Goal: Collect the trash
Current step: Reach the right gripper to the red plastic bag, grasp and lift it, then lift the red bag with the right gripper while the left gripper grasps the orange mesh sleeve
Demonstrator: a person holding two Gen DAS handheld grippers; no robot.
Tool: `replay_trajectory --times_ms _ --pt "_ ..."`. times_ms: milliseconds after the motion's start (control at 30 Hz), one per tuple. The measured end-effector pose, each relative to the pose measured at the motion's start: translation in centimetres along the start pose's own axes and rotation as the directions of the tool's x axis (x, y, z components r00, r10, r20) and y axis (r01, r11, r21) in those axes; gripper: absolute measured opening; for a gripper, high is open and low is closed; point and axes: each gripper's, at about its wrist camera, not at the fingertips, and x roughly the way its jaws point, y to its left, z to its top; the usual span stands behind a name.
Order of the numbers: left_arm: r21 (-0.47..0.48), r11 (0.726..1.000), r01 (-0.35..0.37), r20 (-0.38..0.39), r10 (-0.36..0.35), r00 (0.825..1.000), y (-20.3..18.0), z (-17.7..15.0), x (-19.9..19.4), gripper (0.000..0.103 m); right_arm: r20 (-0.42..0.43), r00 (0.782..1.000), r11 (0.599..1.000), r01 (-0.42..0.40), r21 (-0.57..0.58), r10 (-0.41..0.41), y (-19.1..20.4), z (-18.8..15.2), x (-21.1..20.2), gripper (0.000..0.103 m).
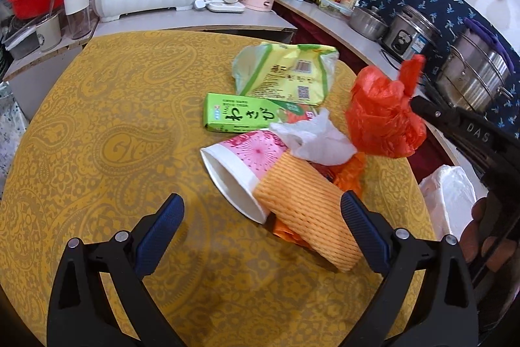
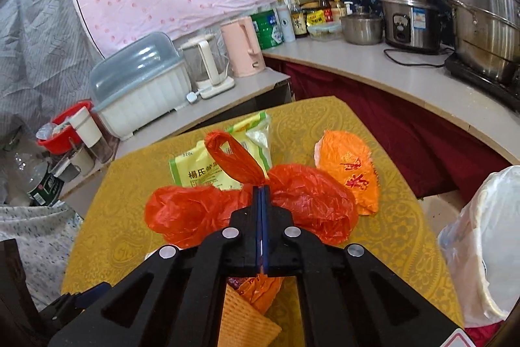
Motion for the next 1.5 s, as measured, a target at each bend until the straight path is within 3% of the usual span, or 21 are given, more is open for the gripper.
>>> replay_trajectory --times_ms 167,300,333,400,433,467,633,800,900,967,1067,1133,1267,1433,1500 --pt "0.023 0.999 0.029 -0.013 -0.029 0.999 -1.5 -1.0 -0.5 0.093 0.033 0.999 1.0 -0.002 0.022 0.002 -1.1 -0.3 -3.1 0.001" --pt "0.022 0.999 0.032 -0.036 -0.031 0.999 -2.1 -1.7 -0.2 0.093 0.006 1.0 1.0 0.011 0.004 -0.011 -1.9 -1.5 -3.2 0.003" --pt "0.026 0.999 0.029 -0.035 -0.028 0.999 -2.3 -1.9 -0.2 0.093 -0.003 1.0 1.0 0.017 0.002 -0.017 -2.0 -1.7 -3.0 0.009" --pt "0.035 0.999 0.024 -0.036 -0.023 0.999 -2.6 -2.1 -0.2 0.093 -0.012 0.998 0.998 0.055 -0.003 -0.055 -2.3 -2.6 -2.6 0.039" --pt "0.038 0.999 0.021 -0.035 -0.019 0.999 -2.6 -2.2 -0.2 0.093 -0.011 0.997 0.997 0.074 -0.002 -0.074 -2.5 -3.0 -2.4 0.061" --pt "0.042 0.999 0.013 -0.036 -0.012 0.999 -2.7 -2.2 -0.2 0.093 -0.004 0.996 0.996 0.091 0.001 -0.091 -2.6 -3.5 -2.3 0.067" --pt "0.041 0.999 -0.024 -0.056 0.026 0.998 -2.0 -2.4 0.9 0.093 -0.056 0.992 0.992 0.118 0.038 -0.116 -4.2 -4.9 0.4 0.068" --pt "0.018 0.999 -0.038 -0.071 0.039 0.997 -0.9 -2.5 1.8 0.093 -0.125 0.991 0.994 0.056 0.096 -0.044 -5.1 -6.0 3.2 0.067" --pt "0.011 0.999 -0.042 -0.081 0.043 0.996 -0.7 -2.5 2.3 0.093 -0.124 0.992 0.994 0.03 0.109 -0.017 -5.2 -6.3 4.0 0.059" --pt "0.01 0.999 -0.043 -0.089 0.044 0.995 -0.7 -2.5 2.6 0.093 -0.121 0.993 0.994 0.021 0.103 -0.008 -4.9 -6.3 4.0 0.046" --pt "0.009 0.999 -0.037 -0.098 0.037 0.994 -1.1 -2.5 2.9 0.093 -0.113 0.994 0.997 0.004 0.081 0.005 -4.5 -6.2 3.4 0.029" --pt "0.009 1.0 -0.027 -0.104 0.028 0.994 -1.4 -2.6 3.0 0.092 -0.101 0.995 0.997 -0.001 0.076 0.009 -4.3 -6.1 2.7 0.025" --pt "0.004 1.0 -0.003 -0.117 0.003 0.993 -2.4 -2.9 3.4 0.089 -0.048 0.998 0.994 -0.027 0.107 0.032 -5.0 -5.6 0.5 0.024" --pt "-0.014 1.0 0.02 -0.155 -0.022 0.988 -3.1 -3.3 4.7 0.071 0.019 1.0 0.988 -0.022 0.155 0.02 -6.9 -5.3 -2.8 0.024" --pt "-0.024 0.999 0.022 -0.156 -0.026 0.987 -3.2 -3.3 4.9 0.07 0.032 0.999 0.986 -0.006 0.169 0.0 -7.8 -5.4 -3.8 0.024"
